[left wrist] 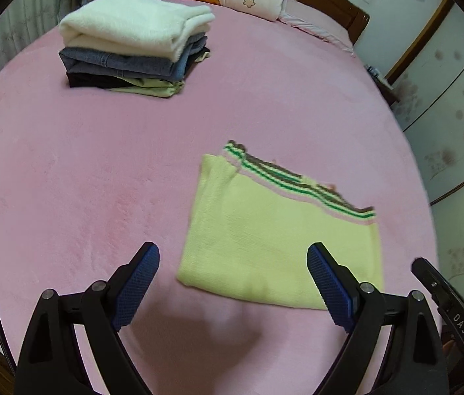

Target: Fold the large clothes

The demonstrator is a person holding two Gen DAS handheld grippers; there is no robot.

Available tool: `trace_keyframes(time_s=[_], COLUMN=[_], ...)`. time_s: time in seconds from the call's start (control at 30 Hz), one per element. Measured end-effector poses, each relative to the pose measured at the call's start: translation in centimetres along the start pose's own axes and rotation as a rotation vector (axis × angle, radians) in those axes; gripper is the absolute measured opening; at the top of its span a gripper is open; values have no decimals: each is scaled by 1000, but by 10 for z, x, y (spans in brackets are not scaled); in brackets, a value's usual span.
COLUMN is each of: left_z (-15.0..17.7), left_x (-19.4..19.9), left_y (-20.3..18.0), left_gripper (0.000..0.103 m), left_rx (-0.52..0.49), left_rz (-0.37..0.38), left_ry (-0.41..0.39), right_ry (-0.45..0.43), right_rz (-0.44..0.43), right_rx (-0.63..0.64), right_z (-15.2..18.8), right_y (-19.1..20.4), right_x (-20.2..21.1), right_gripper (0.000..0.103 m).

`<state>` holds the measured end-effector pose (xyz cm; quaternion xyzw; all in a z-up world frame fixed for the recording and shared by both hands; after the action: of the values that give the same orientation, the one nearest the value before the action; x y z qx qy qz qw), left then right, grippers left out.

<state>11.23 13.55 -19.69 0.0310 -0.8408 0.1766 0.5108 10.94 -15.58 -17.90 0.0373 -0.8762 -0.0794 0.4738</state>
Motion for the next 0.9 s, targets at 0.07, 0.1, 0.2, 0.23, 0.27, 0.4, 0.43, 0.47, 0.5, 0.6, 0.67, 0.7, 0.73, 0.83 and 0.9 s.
trace_keyframes(time_s=[0.07,0.1,0.2,0.23,0.27,0.4,0.43,0.47,0.5,0.6,0.67,0.7,0.73,0.83,0.9], left_z=[3,6,19,25,29,47,50,53,57,61,64,65,65,67,67], left_x=[5,7,9,7,5,-5,-7,-10,-12,-18,-21,-22,-23,-29,-35], left_y=[-1,-2,-3,-2,-1,4,5,7,9,9,8,7,6,6,6], left_gripper=[90,90,90,90,90,90,90,90,90,90,90,90,90,90,91], left_rx=[29,42,80,92,99,132,143,155,166,194,199,201,202,206,211], left_rz=[36,55,93,102,106,116,118,120,122,131,135,137,142,151,164], left_ry=[11,17,40,52,59,89,93,98,104,121,127,129,130,136,145], right_ry=[-32,-39,-43,-51,-59,-66,-59,-55,-50,-33,-23,-12,-1,37,59], right_rz=[-27,-46,-68,-61,-53,-6,0,5,8,12,11,11,10,-2,-18], right_rx=[-6,-10,-2,4,10,50,55,56,56,51,53,54,55,60,53], right_z=[-4,-5,-6,-5,-4,4,8,11,16,28,35,39,42,51,56], right_y=[8,12,22,24,25,29,30,30,30,29,30,31,32,36,37], right_x=[8,11,13,14,15,10,8,7,5,2,0,-1,-2,-8,-13], right_gripper=[22,22,22,22,22,22,22,22,22,22,22,22,22,22,22])
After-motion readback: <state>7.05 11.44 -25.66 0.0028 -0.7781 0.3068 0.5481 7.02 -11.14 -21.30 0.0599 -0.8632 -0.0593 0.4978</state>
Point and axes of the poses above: each gripper's, at about its wrist camera, not at the fingertips, and x roughly against the way its jaws point, y to its left, z to its underside, the point moved 7 cm from there along -x, roughly the way its jaws point, and after that the axes turned 3 degrees about -z, right-handed, at the moved point
